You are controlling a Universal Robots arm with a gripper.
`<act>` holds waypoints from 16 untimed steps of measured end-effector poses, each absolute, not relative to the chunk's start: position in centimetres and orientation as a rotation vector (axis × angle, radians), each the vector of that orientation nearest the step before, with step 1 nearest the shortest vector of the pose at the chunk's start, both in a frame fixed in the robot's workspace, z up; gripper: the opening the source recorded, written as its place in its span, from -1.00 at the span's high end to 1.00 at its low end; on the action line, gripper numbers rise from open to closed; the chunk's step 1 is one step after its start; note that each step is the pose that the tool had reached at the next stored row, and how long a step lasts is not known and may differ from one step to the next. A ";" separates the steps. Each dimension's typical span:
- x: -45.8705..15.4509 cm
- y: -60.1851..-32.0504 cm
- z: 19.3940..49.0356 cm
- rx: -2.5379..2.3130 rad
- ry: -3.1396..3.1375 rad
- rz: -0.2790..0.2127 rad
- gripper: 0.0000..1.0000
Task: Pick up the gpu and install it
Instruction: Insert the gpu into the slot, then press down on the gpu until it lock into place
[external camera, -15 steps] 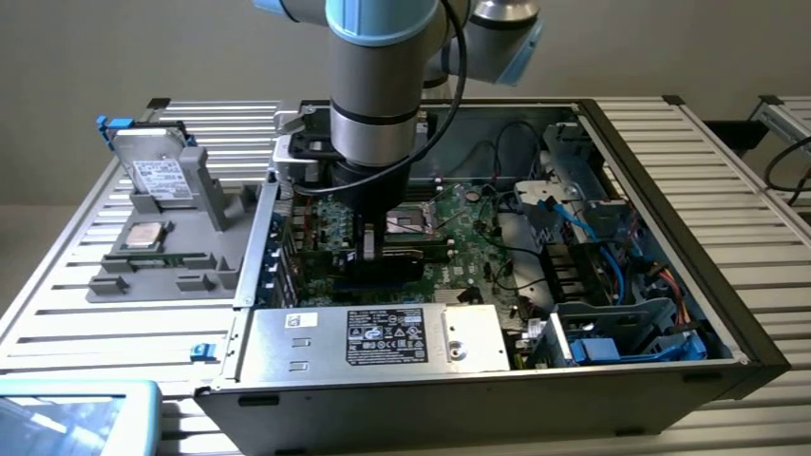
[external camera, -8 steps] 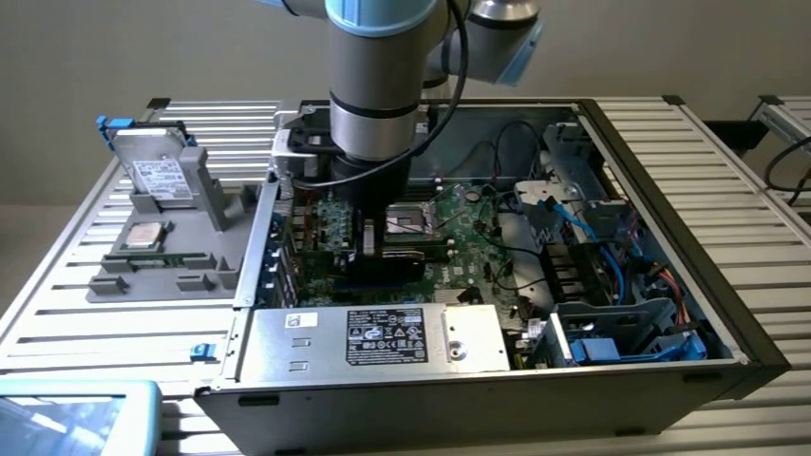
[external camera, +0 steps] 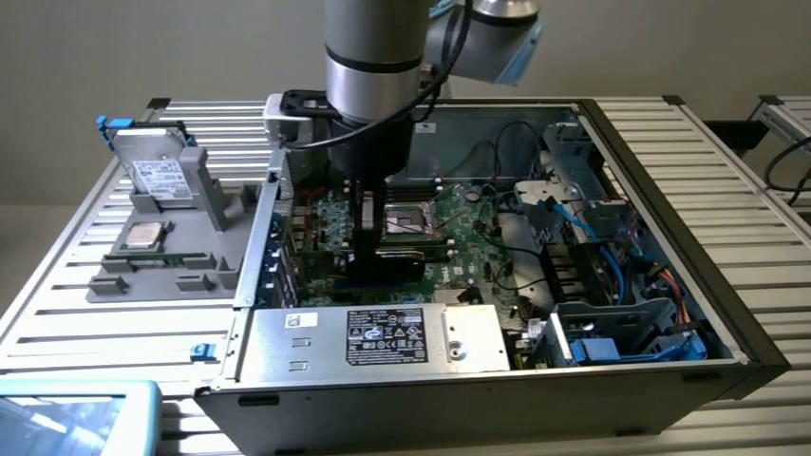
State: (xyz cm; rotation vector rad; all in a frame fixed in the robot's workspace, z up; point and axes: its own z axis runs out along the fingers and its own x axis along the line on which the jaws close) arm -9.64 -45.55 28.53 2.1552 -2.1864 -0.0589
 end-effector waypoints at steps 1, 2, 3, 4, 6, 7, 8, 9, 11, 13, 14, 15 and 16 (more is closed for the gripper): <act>-9.6 -45.6 29.0 2.155 -2.186 -0.059 0.28; -9.6 -45.6 29.4 2.155 -2.186 -0.058 0.28; -9.6 -45.6 29.8 2.155 -2.186 -0.058 0.28; -9.6 -45.5 29.8 2.155 -2.186 -0.058 0.28; -9.6 -45.5 29.8 2.155 -2.186 -0.058 0.28; -9.6 -45.5 29.8 2.155 -2.186 -0.058 0.28; -9.6 -45.6 29.8 2.155 -2.186 -0.058 0.28; -9.6 -45.5 29.8 2.155 -2.186 -0.058 0.28; -9.6 -45.6 29.8 2.155 -2.186 -0.058 0.28; -9.6 -45.6 29.8 2.155 -2.186 -0.058 0.28; -9.6 -45.6 29.8 2.155 -2.186 -0.058 0.28; -9.6 -45.5 29.8 2.155 -2.186 -0.058 0.28; -9.6 -45.5 29.8 2.155 -2.186 -0.058 0.28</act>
